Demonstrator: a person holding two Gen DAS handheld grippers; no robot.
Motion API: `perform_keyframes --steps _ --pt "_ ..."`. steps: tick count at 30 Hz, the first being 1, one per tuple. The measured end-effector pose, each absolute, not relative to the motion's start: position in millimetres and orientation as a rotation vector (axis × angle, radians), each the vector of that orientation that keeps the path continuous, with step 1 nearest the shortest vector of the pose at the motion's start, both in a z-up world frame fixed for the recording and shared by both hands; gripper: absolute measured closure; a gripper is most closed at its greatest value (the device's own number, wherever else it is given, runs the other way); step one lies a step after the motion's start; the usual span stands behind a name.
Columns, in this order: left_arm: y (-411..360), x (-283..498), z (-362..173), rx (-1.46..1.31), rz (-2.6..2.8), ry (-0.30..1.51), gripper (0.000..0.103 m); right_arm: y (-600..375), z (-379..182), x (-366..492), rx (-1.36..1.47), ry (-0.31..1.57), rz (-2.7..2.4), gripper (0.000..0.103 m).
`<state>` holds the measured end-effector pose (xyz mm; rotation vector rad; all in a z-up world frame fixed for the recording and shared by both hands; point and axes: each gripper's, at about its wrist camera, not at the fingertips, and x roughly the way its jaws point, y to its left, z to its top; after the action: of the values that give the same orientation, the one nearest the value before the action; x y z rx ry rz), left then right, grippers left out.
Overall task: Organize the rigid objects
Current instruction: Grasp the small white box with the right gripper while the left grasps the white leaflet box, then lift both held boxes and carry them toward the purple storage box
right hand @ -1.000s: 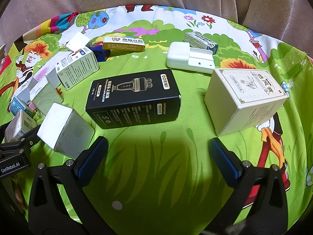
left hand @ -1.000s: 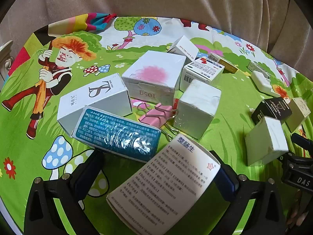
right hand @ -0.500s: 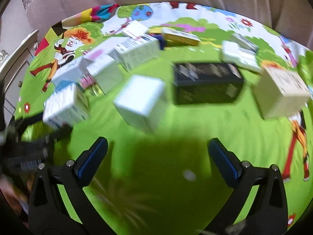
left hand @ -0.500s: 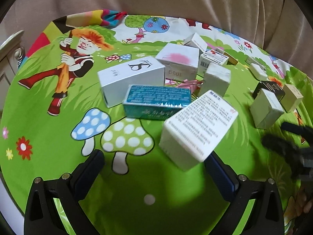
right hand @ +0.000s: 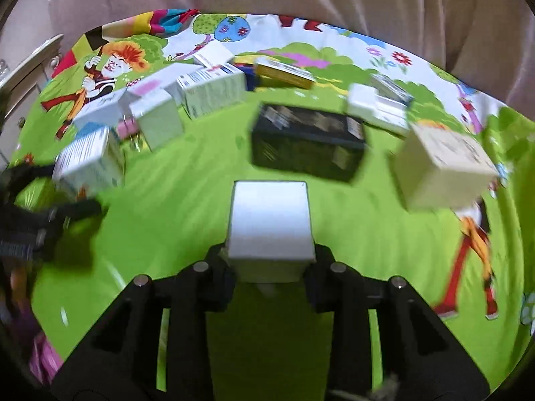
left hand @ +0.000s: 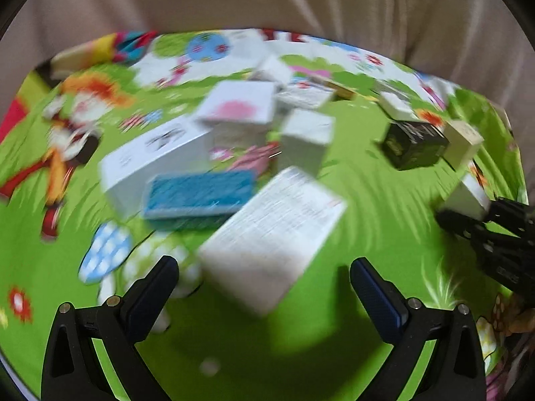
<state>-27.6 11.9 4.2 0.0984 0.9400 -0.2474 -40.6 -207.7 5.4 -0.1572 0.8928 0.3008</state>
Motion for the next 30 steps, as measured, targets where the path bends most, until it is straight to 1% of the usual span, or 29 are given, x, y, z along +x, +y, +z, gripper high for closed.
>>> perform_keyframes --steps 1,2,3,4,5,8,9,10,11,12,13,14,15,18,20,21,22,23,26,27,30 --pt "2.6 -25.9 2.7 0.123 -0.280 0.944 0.008 -220.7 7.2 -45.8 -0.148 0.893 0.309 0.066" --pt "-9.7 -27.5 2.6 0.160 -0.300 0.942 0.016 -232.0 7.3 -51.7 -0.137 0.891 0.317 0.066" --pt "-19.0 -32.3 6.2 0.165 -0.343 0.933 0.036 -242.3 7.6 -56.8 -0.129 0.888 0.320 0.066" --pt "-24.7 -36.8 8.4 0.164 -0.369 0.927 0.053 -250.9 7.4 -60.7 -0.124 0.884 0.320 0.066" --pt "-34.3 -42.7 10.9 0.161 -0.409 0.928 0.058 -259.7 7.4 -64.4 -0.117 0.880 0.323 0.066" --pt "-52.6 -52.4 12.4 0.161 -0.428 0.910 0.059 -280.6 8.1 -67.5 -0.065 0.876 0.337 0.065" --pt "-54.1 -53.9 11.3 0.170 -0.420 0.903 0.057 -285.0 8.9 -66.9 -0.039 0.880 0.342 0.064" --pt "-59.1 -54.6 11.6 0.191 -0.404 0.896 0.054 -289.2 9.4 -65.3 -0.010 0.887 0.348 0.061" --pt "-60.0 -51.1 11.2 0.198 -0.395 0.900 0.051 -291.2 10.2 -63.4 0.011 0.893 0.352 0.054" --pt "-61.5 -48.8 12.0 0.197 -0.387 0.905 0.040 -291.2 10.1 -63.3 0.015 0.895 0.351 0.045" --pt "-61.9 -46.0 11.1 0.194 -0.380 0.908 0.028 -290.0 10.3 -63.4 0.010 0.894 0.350 0.041" --pt "-62.1 -41.4 12.7 0.184 -0.364 0.908 0.023 -287.9 9.9 -63.3 -0.001 0.893 0.347 0.035" --pt "-60.6 -37.8 13.2 0.173 -0.359 0.907 0.018 -285.0 9.3 -63.5 -0.013 0.889 0.342 0.033" --pt "-66.8 -19.7 8.2 0.126 -0.342 0.927 0.018 -282.1 8.2 -64.1 -0.038 0.887 0.324 0.033" --pt "-67.1 -13.6 3.2 0.094 -0.313 0.933 0.020 -281.5 7.3 -64.5 -0.052 0.885 0.312 0.033" --pt "-67.2 -15.2 2.7 0.098 -0.302 0.921 0.029 -281.1 7.0 -64.6 -0.057 0.883 0.308 0.033" --pt "-68.2 -18.2 2.9 0.122 -0.281 0.905 0.050 -281.1 6.7 -65.0 -0.062 0.880 0.299 0.033" --pt "-68.8 -21.1 3.6 0.128 -0.278 0.889 0.062 -281.4 6.4 -65.1 -0.064 0.880 0.289 0.034" --pt "-68.8 -24.5 3.3 0.133 -0.275 0.878 0.063 -283.1 6.3 -64.7 -0.078 0.869 0.225 0.062" --pt "-69.6 -24.9 3.1 0.140 -0.271 0.875 0.063 -282.8 6.4 -64.7 -0.080 0.867 0.217 0.065" --pt "-75.5 -26.0 3.7 0.176 -0.257 0.863 0.063 -281.4 6.9 -65.1 -0.089 0.863 0.213 0.066"
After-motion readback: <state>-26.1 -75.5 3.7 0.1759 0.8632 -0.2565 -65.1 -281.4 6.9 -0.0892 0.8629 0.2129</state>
